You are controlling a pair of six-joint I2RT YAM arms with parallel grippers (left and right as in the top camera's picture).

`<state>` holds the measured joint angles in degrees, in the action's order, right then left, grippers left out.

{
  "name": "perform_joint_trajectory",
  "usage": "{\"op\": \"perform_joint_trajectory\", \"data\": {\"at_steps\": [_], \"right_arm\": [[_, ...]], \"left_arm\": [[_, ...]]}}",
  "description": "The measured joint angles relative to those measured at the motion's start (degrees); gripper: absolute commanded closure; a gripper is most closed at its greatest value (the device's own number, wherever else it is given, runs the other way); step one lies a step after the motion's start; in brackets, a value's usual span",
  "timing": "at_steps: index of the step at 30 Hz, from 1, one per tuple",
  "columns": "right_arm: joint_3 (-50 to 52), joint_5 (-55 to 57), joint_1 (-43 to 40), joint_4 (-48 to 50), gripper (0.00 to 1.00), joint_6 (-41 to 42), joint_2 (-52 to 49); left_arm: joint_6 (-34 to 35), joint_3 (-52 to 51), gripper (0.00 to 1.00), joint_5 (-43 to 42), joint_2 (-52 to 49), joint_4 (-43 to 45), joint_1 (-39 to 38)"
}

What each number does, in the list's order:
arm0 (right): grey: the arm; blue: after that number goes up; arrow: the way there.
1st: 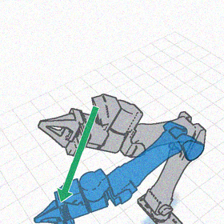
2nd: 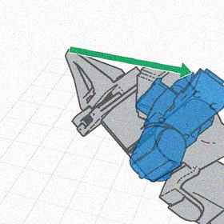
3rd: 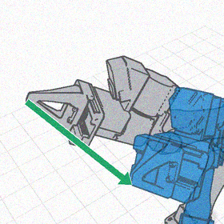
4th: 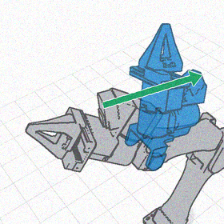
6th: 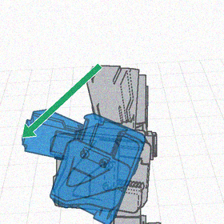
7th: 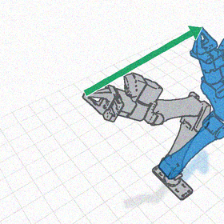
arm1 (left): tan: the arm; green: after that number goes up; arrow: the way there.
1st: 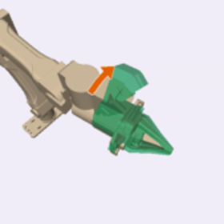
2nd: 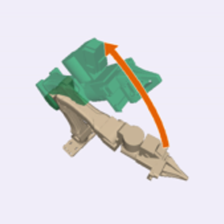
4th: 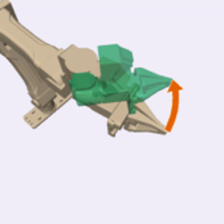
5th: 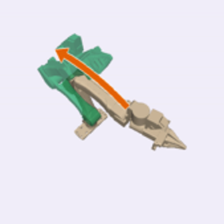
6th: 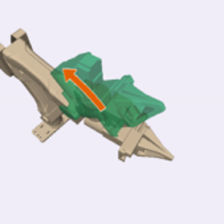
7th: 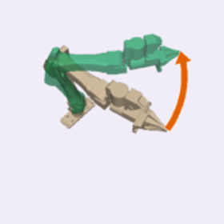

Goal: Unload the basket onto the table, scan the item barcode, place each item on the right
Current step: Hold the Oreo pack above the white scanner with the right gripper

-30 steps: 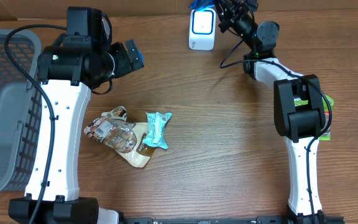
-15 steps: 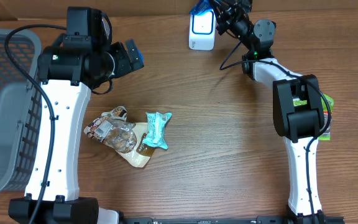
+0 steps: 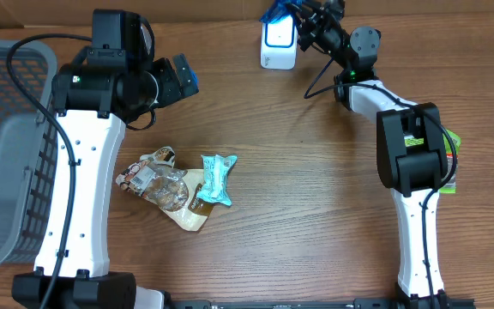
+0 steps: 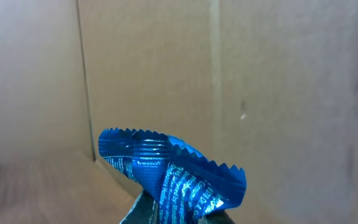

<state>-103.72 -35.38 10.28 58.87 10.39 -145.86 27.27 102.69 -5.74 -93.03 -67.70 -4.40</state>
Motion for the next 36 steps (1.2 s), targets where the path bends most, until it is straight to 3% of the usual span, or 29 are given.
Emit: {"op": "perform_joint_trajectory", "data": {"at_steps": [22, 27, 32, 36], "right_arm": [[-0.11, -8.11, -0.02, -3.5, 0.96, -4.39, 0.0], [-0.11, -8.31, -0.02, 9.55, 0.96, -2.34, -0.07], [-0.26, -8.74, -0.2, 27.28, 0.96, 7.23, -0.07], [-0.39, -8.92, -1.57, 27.91, 0.96, 18.49, -0.07]], "left_arm": [[0.0, 0.0, 0.0, 0.02, 0.0, 0.0, 0.0], [0.0, 0.0, 0.0, 0.02, 0.0, 0.02, 0.0], [0.0, 0.0, 0.0, 0.02, 0.0, 0.0, 0.0], [0.0, 0.0, 0.0, 0.02, 0.0, 0.0, 0.0]]}}
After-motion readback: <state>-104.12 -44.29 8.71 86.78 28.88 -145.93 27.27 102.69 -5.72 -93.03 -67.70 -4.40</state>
